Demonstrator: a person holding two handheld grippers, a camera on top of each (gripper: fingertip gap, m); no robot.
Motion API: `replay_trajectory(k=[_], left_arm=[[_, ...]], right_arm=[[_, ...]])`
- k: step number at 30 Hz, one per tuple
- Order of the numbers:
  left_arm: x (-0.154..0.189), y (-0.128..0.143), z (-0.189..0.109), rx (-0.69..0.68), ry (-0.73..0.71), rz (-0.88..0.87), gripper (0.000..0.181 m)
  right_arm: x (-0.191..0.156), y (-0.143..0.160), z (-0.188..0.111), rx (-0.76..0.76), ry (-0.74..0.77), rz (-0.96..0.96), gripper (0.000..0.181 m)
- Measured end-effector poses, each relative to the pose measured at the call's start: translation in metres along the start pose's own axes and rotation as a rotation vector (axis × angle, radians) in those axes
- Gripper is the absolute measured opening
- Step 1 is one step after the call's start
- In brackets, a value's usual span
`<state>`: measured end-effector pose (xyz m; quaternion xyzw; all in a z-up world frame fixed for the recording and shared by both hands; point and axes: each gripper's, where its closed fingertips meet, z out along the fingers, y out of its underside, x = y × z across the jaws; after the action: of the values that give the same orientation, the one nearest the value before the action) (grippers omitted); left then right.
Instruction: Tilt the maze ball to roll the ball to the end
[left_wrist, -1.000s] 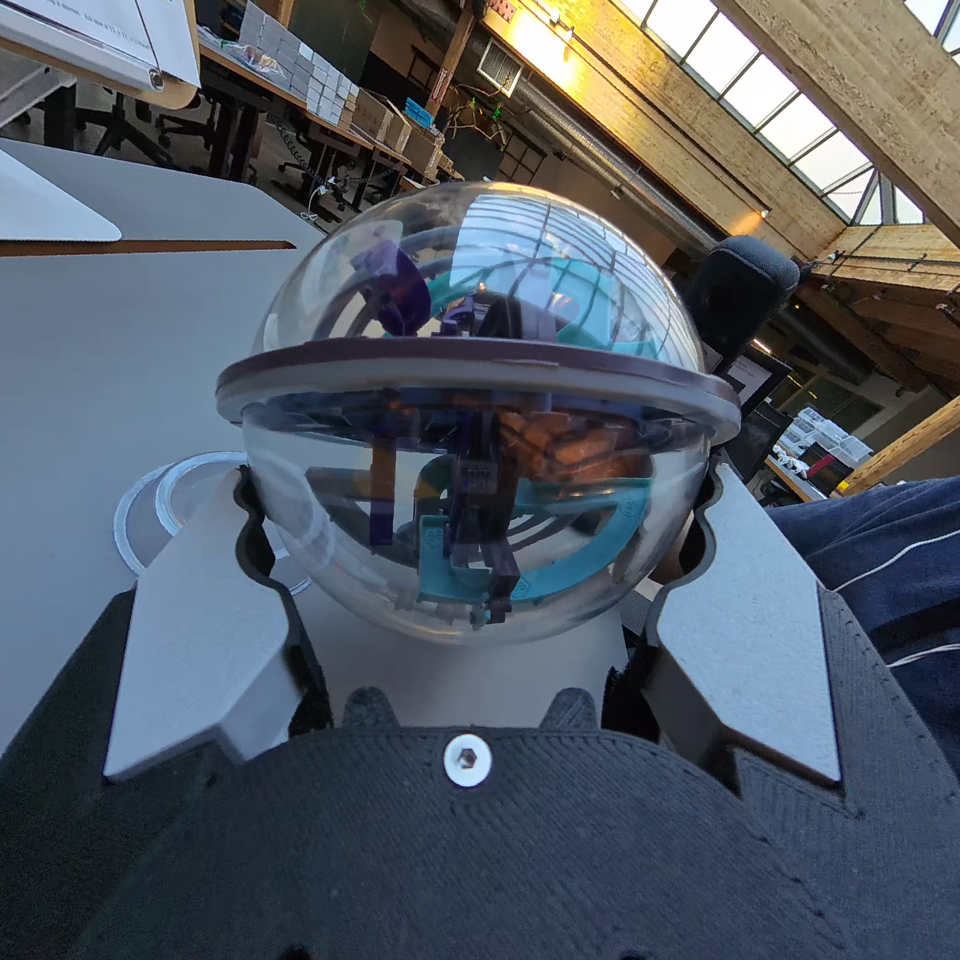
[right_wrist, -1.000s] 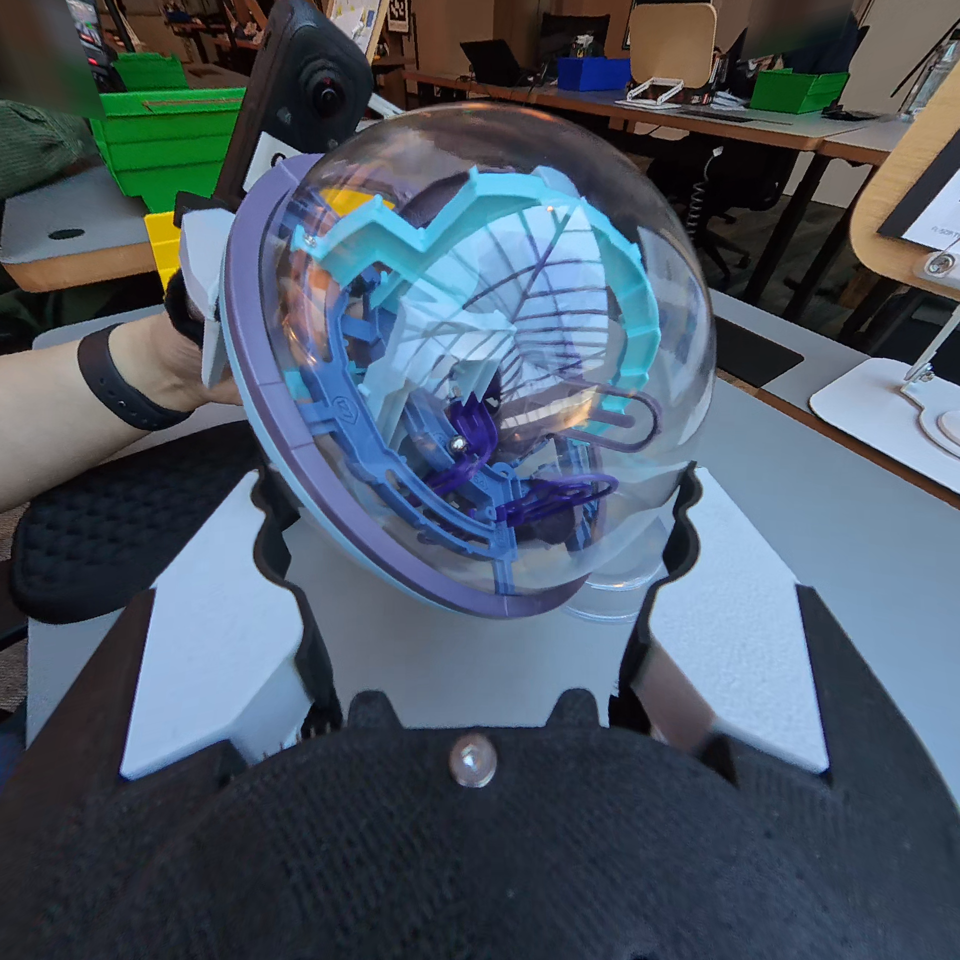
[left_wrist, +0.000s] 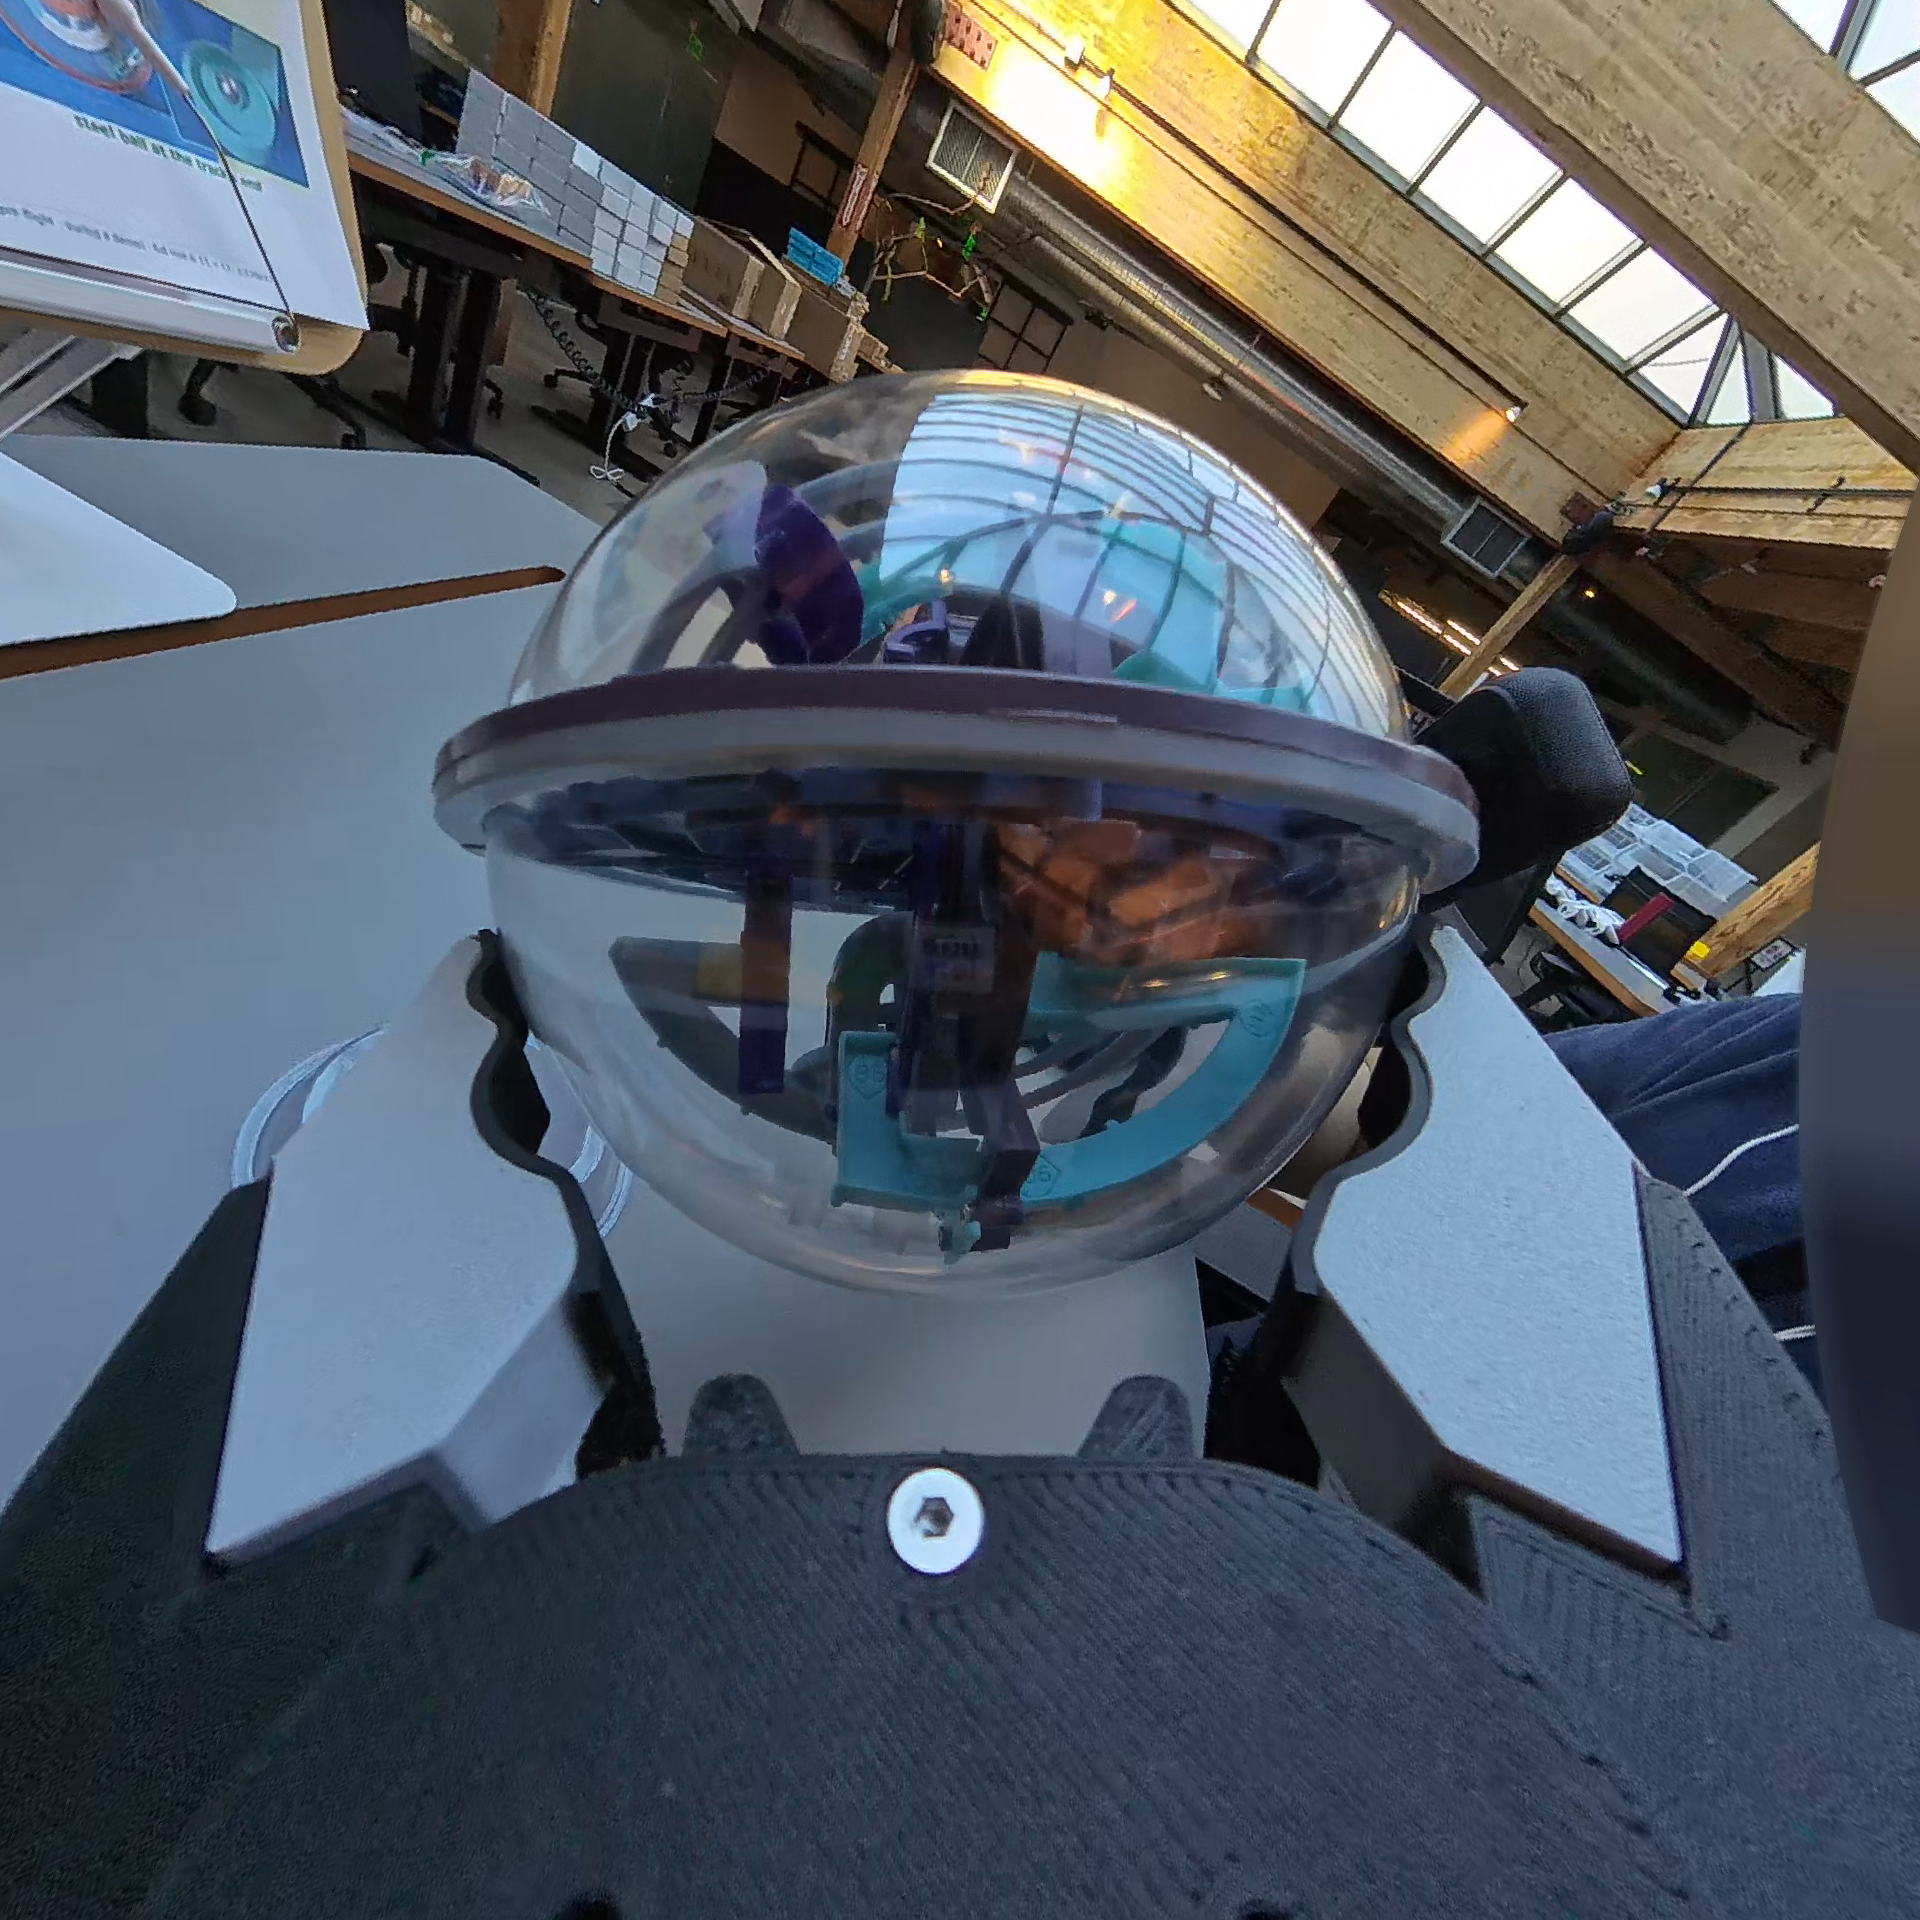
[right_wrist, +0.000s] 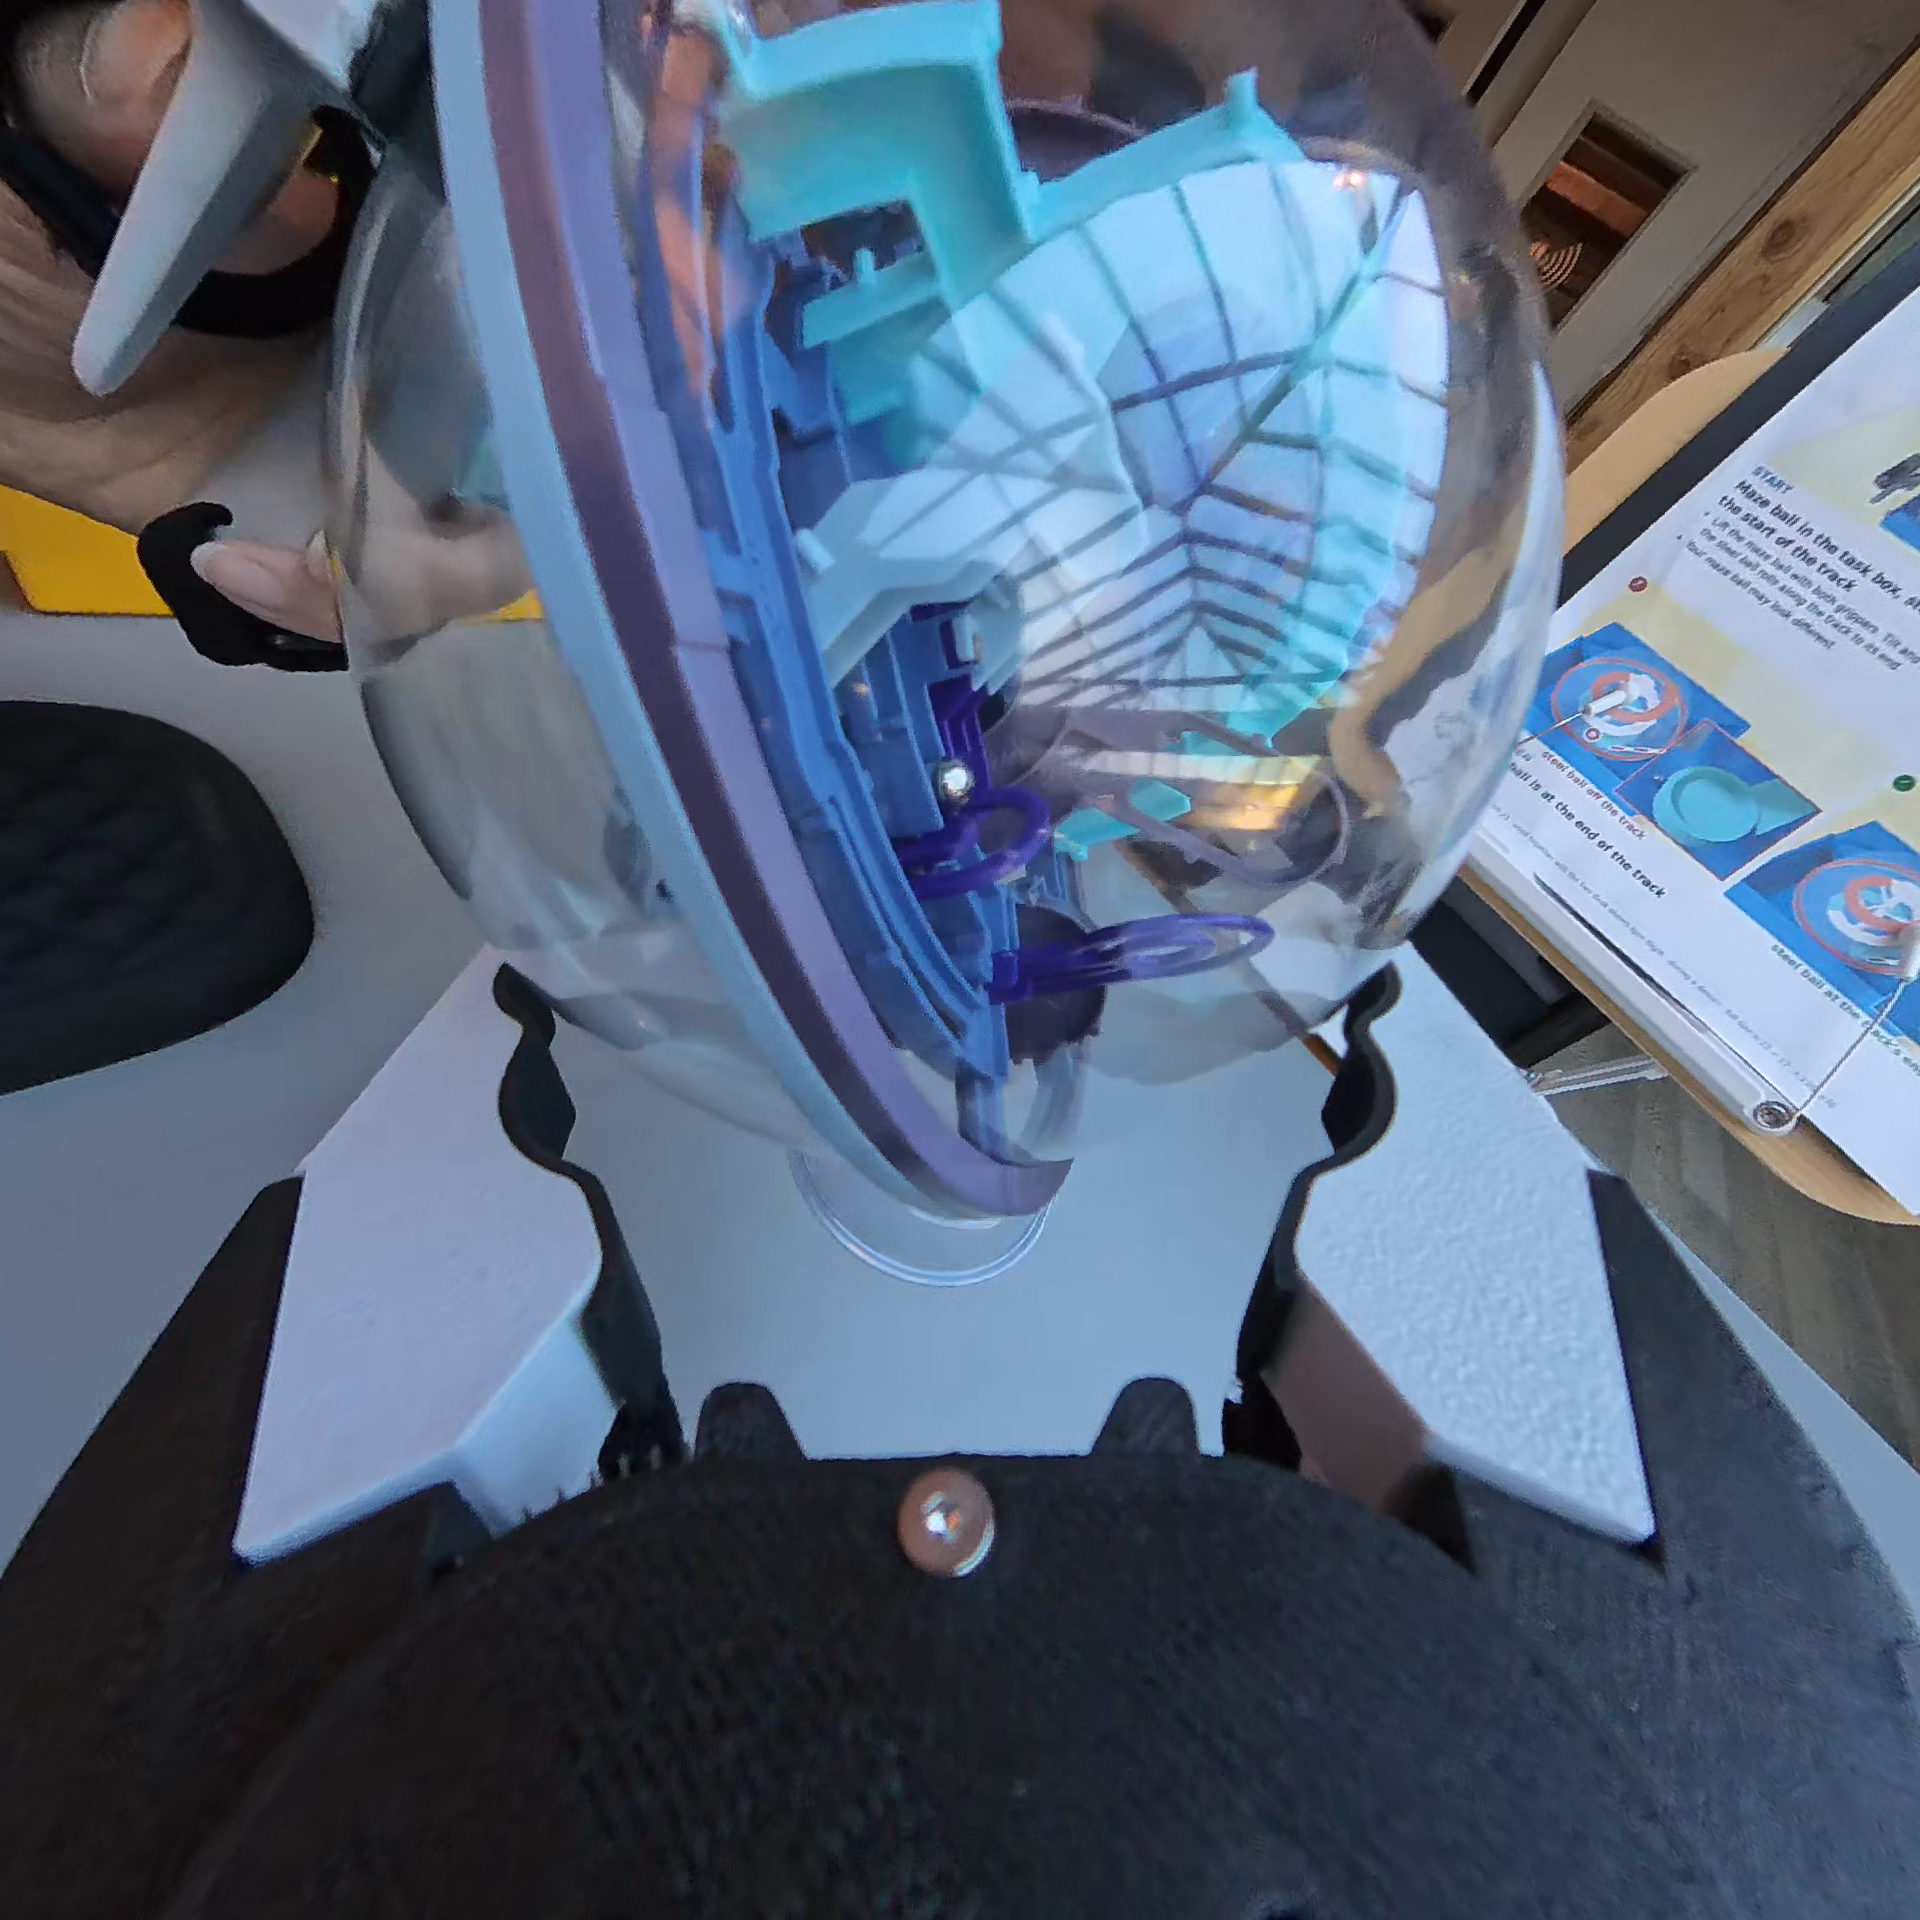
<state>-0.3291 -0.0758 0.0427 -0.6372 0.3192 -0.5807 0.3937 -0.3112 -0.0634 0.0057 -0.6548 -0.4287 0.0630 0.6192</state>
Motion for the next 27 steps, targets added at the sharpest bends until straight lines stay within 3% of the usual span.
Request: replay_trajectory(k=[16, 27], left_arm=[[0.016, -0.033, 0.000, 0.057, 0.007, 0.025, 0.158], [0.022, -0.042, -0.008, 0.108, 0.035, 0.011, 0.156]], right_arm=[[0.012, -0.029, -0.006, 0.088, 0.061, 0.059, 0.149], [0.012, -0.040, -0.004, 0.086, 0.061, 0.038, 0.154]])
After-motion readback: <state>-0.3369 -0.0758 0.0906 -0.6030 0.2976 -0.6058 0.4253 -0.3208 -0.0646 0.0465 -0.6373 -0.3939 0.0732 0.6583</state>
